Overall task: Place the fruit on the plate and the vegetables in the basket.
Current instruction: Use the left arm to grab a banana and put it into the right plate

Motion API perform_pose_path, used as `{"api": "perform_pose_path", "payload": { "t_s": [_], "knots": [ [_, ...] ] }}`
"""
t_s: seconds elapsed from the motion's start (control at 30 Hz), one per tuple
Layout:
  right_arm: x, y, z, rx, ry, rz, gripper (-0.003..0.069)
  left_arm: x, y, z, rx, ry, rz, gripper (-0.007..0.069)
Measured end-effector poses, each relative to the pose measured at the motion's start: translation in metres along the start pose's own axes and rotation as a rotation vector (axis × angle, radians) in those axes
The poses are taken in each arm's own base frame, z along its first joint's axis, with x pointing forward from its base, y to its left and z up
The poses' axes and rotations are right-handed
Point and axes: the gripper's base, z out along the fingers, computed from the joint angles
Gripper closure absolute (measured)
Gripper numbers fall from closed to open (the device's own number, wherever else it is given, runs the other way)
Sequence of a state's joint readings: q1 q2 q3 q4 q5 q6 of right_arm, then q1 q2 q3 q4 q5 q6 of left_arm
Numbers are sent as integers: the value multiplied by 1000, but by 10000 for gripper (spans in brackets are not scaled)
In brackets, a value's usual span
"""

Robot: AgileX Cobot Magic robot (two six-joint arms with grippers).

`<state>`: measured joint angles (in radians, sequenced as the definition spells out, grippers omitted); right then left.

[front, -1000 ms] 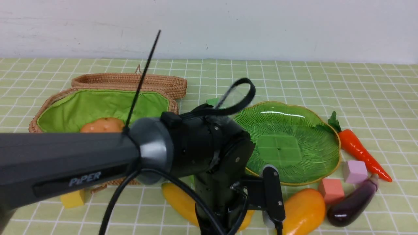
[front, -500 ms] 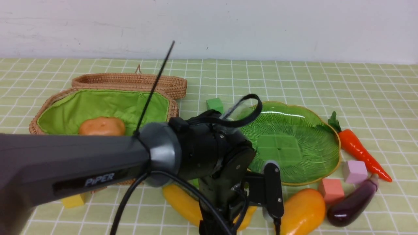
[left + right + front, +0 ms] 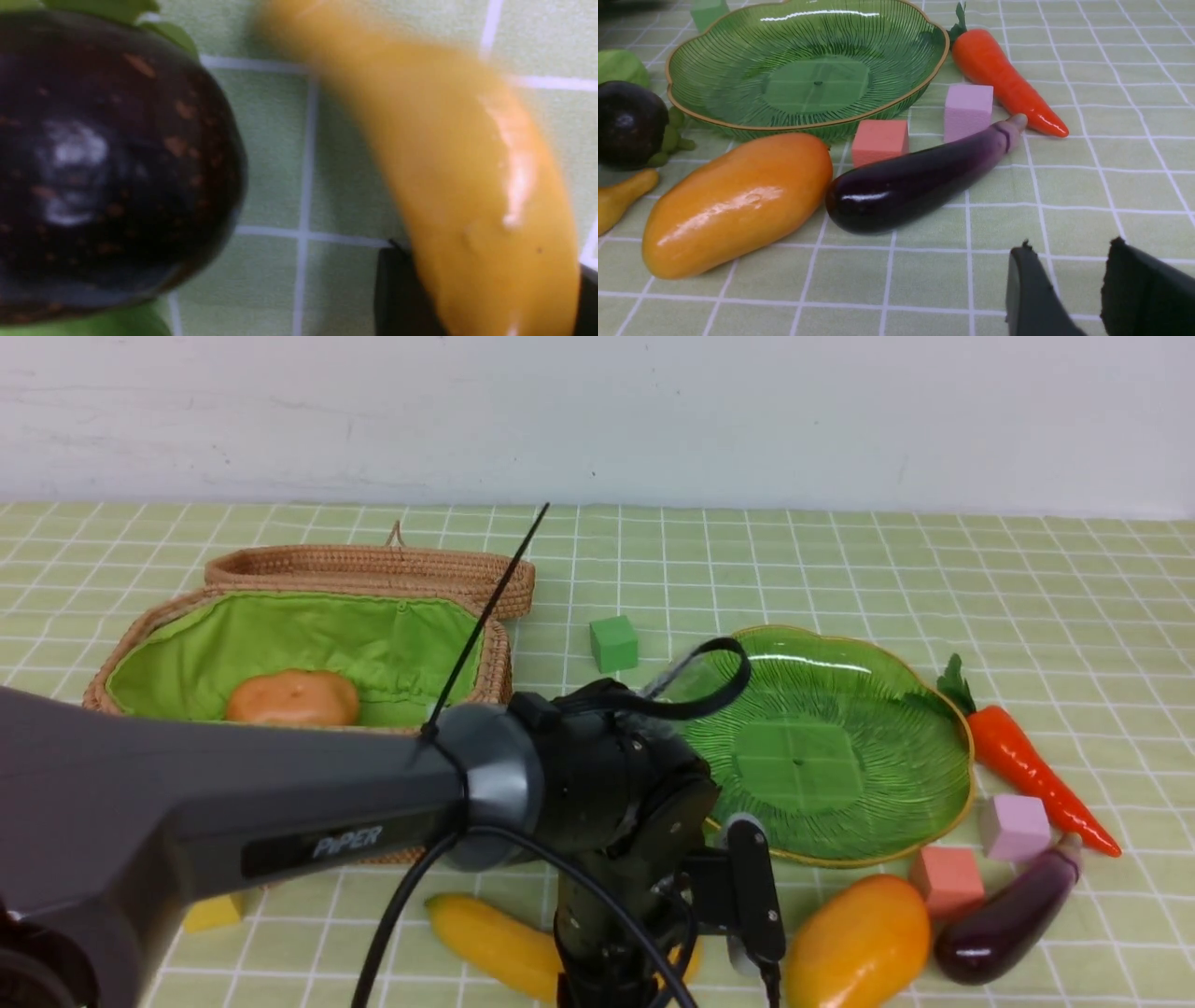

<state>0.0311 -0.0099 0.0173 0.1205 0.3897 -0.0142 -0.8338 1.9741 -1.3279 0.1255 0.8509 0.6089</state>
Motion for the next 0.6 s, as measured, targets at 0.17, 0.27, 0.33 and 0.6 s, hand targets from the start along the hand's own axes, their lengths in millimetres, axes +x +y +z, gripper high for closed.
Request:
{"api": "perform_pose_path", "payload": {
  "t_s": [0.17, 0.27, 0.33, 0.6],
  "knots": [
    [0, 0, 0, 0, 0, 0, 419, 0, 1, -3, 10, 17, -49, 311],
    [0, 0, 0, 0, 0, 0, 419, 1, 2, -16, 32, 37, -73, 311],
    [0, 0, 0, 0, 0, 0, 419, 0, 2, -30, 45, 21, -93, 311],
    [0, 0, 0, 0, 0, 0, 419, -17, 0, -117, 111, -267, -157, 311]
  ]
}}
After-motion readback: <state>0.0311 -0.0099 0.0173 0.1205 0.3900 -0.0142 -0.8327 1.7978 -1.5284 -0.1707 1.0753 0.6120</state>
